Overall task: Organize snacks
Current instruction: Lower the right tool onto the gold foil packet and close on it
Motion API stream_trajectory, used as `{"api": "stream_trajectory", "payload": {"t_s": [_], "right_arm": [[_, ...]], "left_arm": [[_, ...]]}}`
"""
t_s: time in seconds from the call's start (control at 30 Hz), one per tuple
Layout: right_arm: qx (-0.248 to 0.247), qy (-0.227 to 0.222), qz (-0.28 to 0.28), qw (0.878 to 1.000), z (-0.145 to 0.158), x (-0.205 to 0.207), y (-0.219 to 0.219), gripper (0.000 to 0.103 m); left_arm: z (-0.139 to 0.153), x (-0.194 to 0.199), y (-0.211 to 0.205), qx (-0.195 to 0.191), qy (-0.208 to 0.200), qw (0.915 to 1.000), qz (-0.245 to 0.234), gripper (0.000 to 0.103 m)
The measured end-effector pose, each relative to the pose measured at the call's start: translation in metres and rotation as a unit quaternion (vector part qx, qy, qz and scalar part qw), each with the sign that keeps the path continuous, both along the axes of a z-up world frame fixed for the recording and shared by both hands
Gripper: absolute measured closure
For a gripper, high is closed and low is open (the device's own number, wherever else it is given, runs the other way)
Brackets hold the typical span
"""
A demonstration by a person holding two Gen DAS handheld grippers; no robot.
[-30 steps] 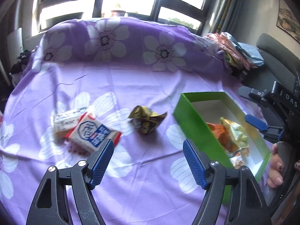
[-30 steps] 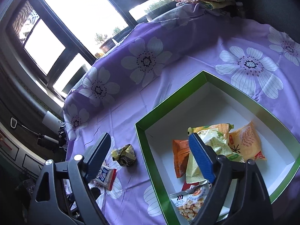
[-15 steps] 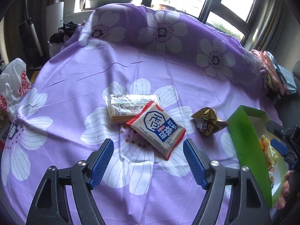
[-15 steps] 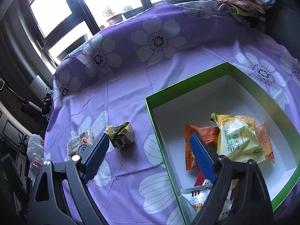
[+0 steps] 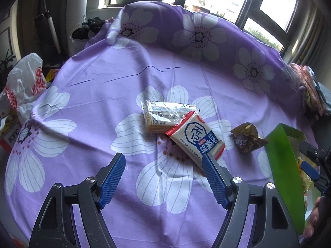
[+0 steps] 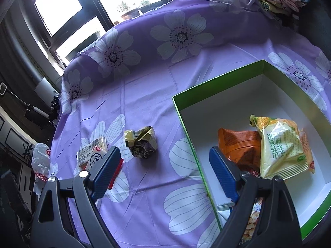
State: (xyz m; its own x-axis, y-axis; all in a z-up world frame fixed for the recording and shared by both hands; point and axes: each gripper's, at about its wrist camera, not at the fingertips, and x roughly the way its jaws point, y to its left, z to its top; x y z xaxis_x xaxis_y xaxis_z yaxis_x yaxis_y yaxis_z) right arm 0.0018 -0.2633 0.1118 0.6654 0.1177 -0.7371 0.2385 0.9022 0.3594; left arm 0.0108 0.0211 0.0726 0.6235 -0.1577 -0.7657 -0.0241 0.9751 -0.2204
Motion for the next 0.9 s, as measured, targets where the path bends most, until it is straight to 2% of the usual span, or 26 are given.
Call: {"api": "stream_trajectory", "payload": {"t_s": [0.13, 0.3, 0.43, 0.6, 0.67, 0.73, 0.8, 0.9], "right_arm": [[0.02, 0.011, 0.008, 1.0, -0.002, 0.009, 0.005, 0.021], [0.005, 0.027, 0.02, 0.999, 0.0, 0.03, 0.024, 0.027], [-0.055, 0.035, 0.072, 0.995, -0.001, 0.059, 0.06, 0.029], [-0.105, 0.082, 0.079, 0.988, -0.033, 0.1, 0.081, 0.029], [-0.132, 0.092, 0.076, 0.984, -0.043, 0.108, 0.086, 0.034], [-0.126, 0.107, 0.08, 0.983, -0.054, 0.114, 0.083, 0.038], [-0.11, 0.117, 0.081, 0.984, -0.064, 0.117, 0.077, 0.047], [-0.085, 0.103, 0.073, 0.988, -0.065, 0.113, 0.069, 0.057]], "left_arm": [[0.0, 0.001, 0.002, -0.005, 0.003, 1.0, -0.003, 0.026], [-0.001, 0.004, 0.002, 0.004, 0.005, 1.0, 0.001, 0.026], [-0.003, 0.005, 0.004, -0.001, 0.014, 0.9999, 0.001, 0.026], [-0.003, 0.005, 0.003, 0.007, 0.014, 0.9999, 0.001, 0.026], [-0.003, 0.006, 0.004, 0.005, 0.016, 0.9999, 0.0, 0.026], [-0.004, 0.006, 0.005, 0.001, 0.018, 0.9998, 0.001, 0.026], [-0.004, 0.006, 0.005, -0.001, 0.019, 0.9998, 0.0, 0.026], [-0.004, 0.005, 0.005, 0.001, 0.019, 0.9998, -0.002, 0.026]]}}
